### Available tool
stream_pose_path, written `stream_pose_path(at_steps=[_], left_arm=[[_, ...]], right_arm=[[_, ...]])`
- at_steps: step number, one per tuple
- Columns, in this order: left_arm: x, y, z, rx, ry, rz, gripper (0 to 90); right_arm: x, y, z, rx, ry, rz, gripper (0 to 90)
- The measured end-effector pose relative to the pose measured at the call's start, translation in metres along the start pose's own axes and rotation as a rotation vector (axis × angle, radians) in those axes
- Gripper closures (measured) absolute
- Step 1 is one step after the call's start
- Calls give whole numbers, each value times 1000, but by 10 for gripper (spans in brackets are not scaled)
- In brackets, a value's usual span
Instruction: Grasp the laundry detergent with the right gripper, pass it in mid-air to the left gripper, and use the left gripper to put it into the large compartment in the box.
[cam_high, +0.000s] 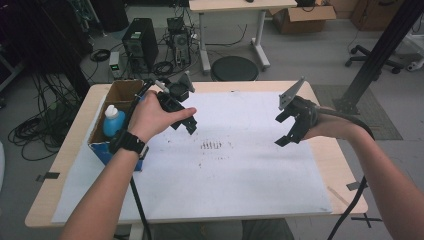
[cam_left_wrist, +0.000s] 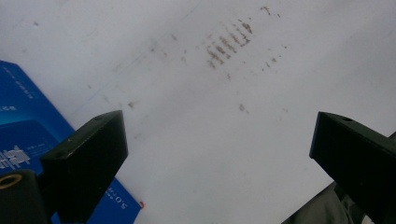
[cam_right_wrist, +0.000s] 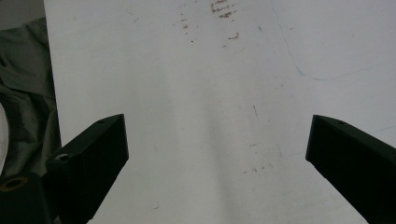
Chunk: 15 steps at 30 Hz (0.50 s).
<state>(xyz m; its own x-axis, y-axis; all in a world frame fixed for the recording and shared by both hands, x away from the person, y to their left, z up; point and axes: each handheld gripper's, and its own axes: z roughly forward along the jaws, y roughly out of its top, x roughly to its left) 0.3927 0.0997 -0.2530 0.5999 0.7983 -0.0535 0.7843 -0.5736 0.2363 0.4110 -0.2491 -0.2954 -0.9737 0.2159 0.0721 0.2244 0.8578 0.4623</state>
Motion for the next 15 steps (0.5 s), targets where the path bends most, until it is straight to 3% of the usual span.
stream_pose_path(at_steps=[15], left_arm=[[-5,-3,6,15,-20,5,49]], right_arm=[[3,1,-1,-3,-4,-3,60]])
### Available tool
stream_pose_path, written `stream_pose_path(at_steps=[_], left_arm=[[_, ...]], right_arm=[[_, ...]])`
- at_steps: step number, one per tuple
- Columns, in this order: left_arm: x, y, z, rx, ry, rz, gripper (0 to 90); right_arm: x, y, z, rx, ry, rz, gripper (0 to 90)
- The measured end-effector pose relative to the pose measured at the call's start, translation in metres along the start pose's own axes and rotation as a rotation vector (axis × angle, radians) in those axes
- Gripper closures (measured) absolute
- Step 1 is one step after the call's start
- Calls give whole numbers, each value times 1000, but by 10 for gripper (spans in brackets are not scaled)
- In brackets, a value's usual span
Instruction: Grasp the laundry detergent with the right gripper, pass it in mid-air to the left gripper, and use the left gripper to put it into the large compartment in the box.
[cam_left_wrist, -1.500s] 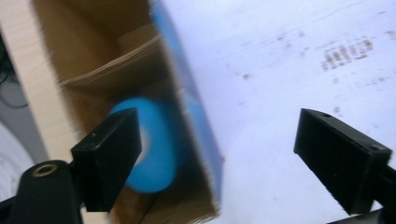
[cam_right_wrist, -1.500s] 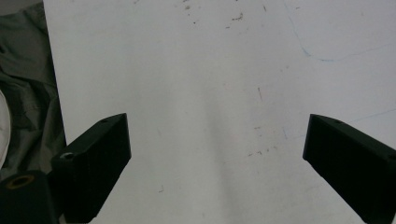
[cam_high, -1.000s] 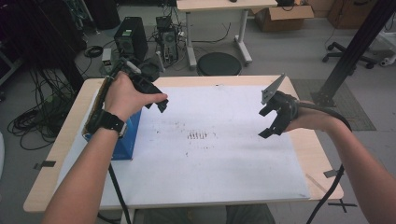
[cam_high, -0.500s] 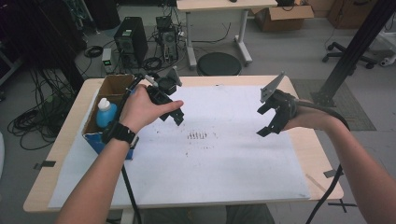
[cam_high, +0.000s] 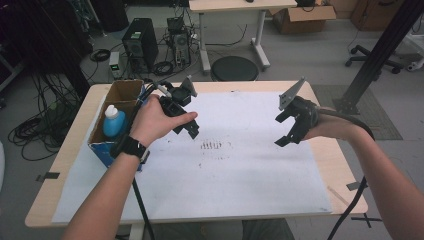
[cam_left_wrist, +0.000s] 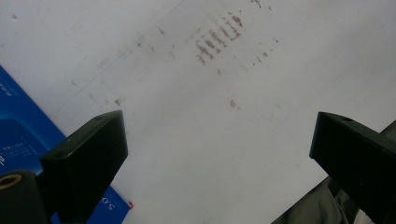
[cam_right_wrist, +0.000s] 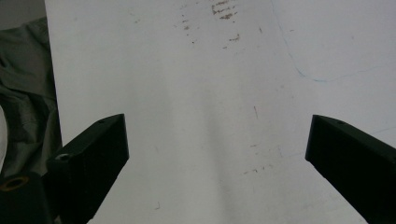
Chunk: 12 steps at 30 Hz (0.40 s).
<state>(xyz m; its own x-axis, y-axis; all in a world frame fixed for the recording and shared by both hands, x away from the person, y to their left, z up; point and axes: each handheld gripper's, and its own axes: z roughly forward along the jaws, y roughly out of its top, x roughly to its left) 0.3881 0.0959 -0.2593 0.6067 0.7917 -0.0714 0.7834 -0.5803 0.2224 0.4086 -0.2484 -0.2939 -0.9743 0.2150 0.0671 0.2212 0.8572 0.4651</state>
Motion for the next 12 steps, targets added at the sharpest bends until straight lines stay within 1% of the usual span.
stream_pose_path(at_steps=[9,12], left_arm=[[-4,1,1,6,-13,18,48],[-4,1,2,5,-15,17,48]], right_arm=[[1,-2,-1,1,0,4,59],[1,-3,-1,-1,2,2,59]])
